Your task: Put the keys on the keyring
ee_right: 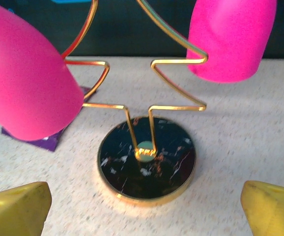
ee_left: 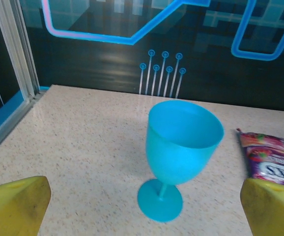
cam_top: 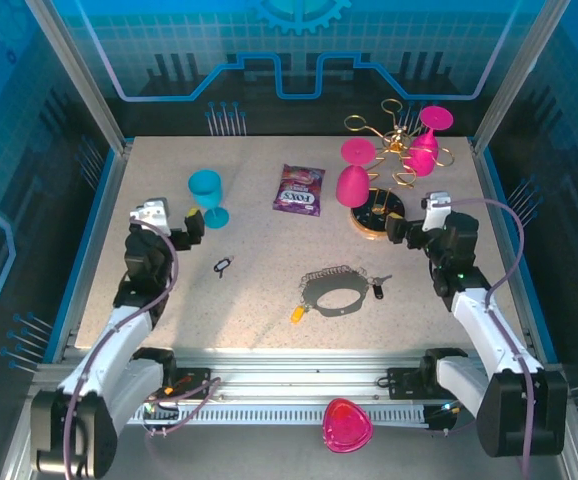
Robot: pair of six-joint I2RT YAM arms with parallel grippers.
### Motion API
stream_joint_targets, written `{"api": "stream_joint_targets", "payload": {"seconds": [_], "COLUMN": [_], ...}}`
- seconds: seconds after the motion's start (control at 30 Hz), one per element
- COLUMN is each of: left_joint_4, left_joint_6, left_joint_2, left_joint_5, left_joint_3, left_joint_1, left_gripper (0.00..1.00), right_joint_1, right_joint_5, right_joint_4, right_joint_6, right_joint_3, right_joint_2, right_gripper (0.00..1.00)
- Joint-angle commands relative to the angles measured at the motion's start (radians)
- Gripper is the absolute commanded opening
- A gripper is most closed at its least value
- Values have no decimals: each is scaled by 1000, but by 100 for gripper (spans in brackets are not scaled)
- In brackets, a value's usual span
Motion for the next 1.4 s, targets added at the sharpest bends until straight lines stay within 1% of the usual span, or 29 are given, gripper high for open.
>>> {"api": "stream_joint_targets", "payload": {"seconds": [0.0,0.1,0.17,0.2,0.27,0.3,0.43,0.53,0.63,0.73,0.9,1.0,1.13,1.37], "left_joint_4": [-371,-510,-586,-632,-715,-744,-795,-806,-827,-821,-753,-736,-760,-861], "left_joint_6": [-68,-113,-135,-131,-135,-150,-259,-305,-326,-321,-319,-346,-379,-394], "left_joint_2": [-69,-112,-122,-122,-116,-113,-77,5,143,288,510,641,784,926], "left_joint_5": [109,182,203,200,141,115,32,-23,-4,47,162,201,222,219], "left_joint_3": [53,114,155,181,226,242,263,281,329,382,479,556,649,757], "left_joint_1": [6,-15,-68,-116,-227,-286,-509,-679,-783,-821,-825,-837,-839,-839], "left_gripper": [99,97,95,94,94,93,88,85,81,75,64,61,54,47], "right_joint_1": [-16,-14,-6,-1,15,25,56,82,104,114,119,121,122,122], "right_joint_5": [-95,-125,-131,-141,-137,-130,-136,-139,-139,-143,-149,-136,-127,-118], "right_joint_4": [-332,-446,-513,-541,-587,-614,-694,-730,-745,-747,-749,-759,-767,-766], "right_joint_6": [95,184,233,252,280,293,313,313,308,302,282,276,274,292], "right_joint_3": [50,102,128,136,147,156,182,200,215,225,231,238,240,228], "right_joint_2": [-13,-10,-7,-6,-5,-4,8,21,35,45,59,59,51,40], "right_gripper": [98,92,89,87,82,81,78,75,74,72,70,70,70,69]}}
